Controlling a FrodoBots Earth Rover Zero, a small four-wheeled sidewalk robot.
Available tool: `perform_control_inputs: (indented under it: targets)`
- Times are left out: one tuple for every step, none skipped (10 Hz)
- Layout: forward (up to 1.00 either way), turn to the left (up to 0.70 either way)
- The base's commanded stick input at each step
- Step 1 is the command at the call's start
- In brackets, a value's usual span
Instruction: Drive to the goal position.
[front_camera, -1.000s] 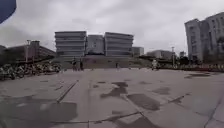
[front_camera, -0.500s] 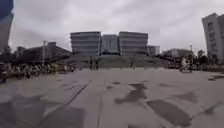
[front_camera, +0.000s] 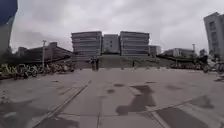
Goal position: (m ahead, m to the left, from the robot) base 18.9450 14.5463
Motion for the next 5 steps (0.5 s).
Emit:
perform_control_inputs:
  targets:
    - [0.7,0.0]
    - [0.7,0.0]
    - [0.7,0.0]
    - [0.7,0.0]
    - [0.7,0.0]
